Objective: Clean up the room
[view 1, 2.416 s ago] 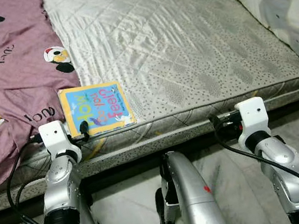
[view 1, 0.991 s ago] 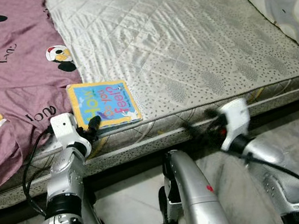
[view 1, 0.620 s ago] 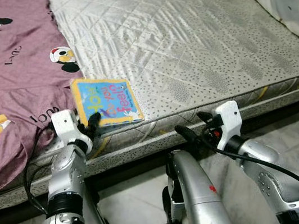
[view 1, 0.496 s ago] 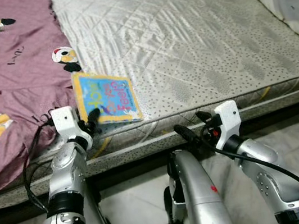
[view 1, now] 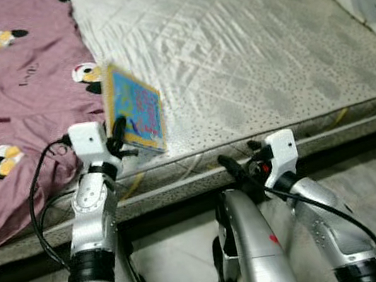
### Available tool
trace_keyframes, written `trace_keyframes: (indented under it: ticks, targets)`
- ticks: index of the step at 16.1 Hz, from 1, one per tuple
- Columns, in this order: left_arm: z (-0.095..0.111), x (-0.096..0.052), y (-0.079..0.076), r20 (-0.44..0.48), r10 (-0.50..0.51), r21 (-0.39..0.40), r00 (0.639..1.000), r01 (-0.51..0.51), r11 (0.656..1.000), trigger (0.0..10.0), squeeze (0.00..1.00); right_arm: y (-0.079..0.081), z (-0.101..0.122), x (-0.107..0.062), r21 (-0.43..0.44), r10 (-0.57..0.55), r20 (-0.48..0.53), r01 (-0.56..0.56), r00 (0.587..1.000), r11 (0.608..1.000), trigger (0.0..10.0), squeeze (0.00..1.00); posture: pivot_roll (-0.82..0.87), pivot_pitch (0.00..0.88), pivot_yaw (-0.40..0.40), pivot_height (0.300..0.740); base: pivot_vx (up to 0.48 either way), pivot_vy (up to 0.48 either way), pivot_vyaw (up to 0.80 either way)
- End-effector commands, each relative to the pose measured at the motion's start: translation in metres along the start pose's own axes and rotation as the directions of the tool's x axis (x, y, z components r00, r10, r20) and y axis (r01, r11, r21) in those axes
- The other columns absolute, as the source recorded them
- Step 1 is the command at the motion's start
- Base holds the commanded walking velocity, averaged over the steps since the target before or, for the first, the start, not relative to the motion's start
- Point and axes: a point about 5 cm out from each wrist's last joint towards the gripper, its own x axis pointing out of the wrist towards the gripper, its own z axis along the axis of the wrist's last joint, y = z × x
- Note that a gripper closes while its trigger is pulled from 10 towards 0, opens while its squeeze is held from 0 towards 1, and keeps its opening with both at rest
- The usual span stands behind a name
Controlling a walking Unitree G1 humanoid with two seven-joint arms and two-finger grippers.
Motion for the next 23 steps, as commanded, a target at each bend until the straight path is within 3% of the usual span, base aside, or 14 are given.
trace_keyframes:
  ticks: [1,4,7,10,12,17,20,23]
  targets:
    - [0.012,-0.002,-0.004,0.063,-0.016,0.049,0.998,0.013,0.999,0.0,0.00,-0.008,-0.002,-0.002,-0.013,-0.071,0.000,0.071,0.997,0.997,10.0,0.00,0.00,0.097,-0.037,0.517,0.000,0.000,0.00]
    - [0.024,-0.011,-0.012,0.112,-0.049,0.110,0.992,0.036,0.993,0.0,0.00,-0.010,-0.004,-0.003,0.011,-0.126,0.020,0.125,0.992,0.992,10.0,0.00,0.00,0.083,-0.002,0.517,0.000,0.000,0.00]
    - [0.047,-0.034,-0.015,0.187,-0.092,0.302,0.978,0.032,0.953,0.0,0.00,-0.013,0.003,-0.003,0.047,-0.224,0.115,0.220,0.968,0.974,10.0,0.00,0.00,0.084,0.021,0.517,0.000,0.000,0.00]
    - [0.053,-0.036,-0.016,0.202,-0.089,0.382,0.975,0.005,0.924,0.0,0.00,-0.012,0.009,-0.004,0.060,-0.234,0.159,0.227,0.959,0.972,10.0,0.00,0.00,0.078,0.022,0.532,0.000,0.000,0.00]
    - [0.048,-0.038,-0.017,0.166,-0.064,0.406,0.984,-0.009,0.914,10.0,0.00,-0.011,0.011,-0.002,0.061,-0.235,0.168,0.227,0.957,0.972,10.0,0.00,0.00,0.073,0.024,0.556,0.000,0.000,0.00]
    - [0.023,-0.052,-0.021,0.057,0.028,0.348,0.998,-0.046,0.936,10.0,0.00,-0.015,0.016,0.001,0.062,-0.254,0.194,0.246,0.948,0.967,10.0,0.00,-0.01,0.070,0.022,0.595,0.000,0.000,0.00]
    - [0.017,-0.052,-0.025,0.025,0.037,0.333,0.999,-0.043,0.942,10.0,0.00,-0.012,0.021,0.005,0.063,-0.244,0.208,0.236,0.947,0.970,10.0,0.00,-0.01,0.071,0.019,0.630,0.000,0.000,0.00]
    - [0.014,-0.054,-0.019,0.003,0.057,0.343,0.998,-0.055,0.938,10.0,0.00,-0.016,0.023,0.005,0.069,-0.259,0.209,0.250,0.943,0.966,10.0,0.00,-0.01,0.071,0.018,0.669,0.000,0.000,0.00]
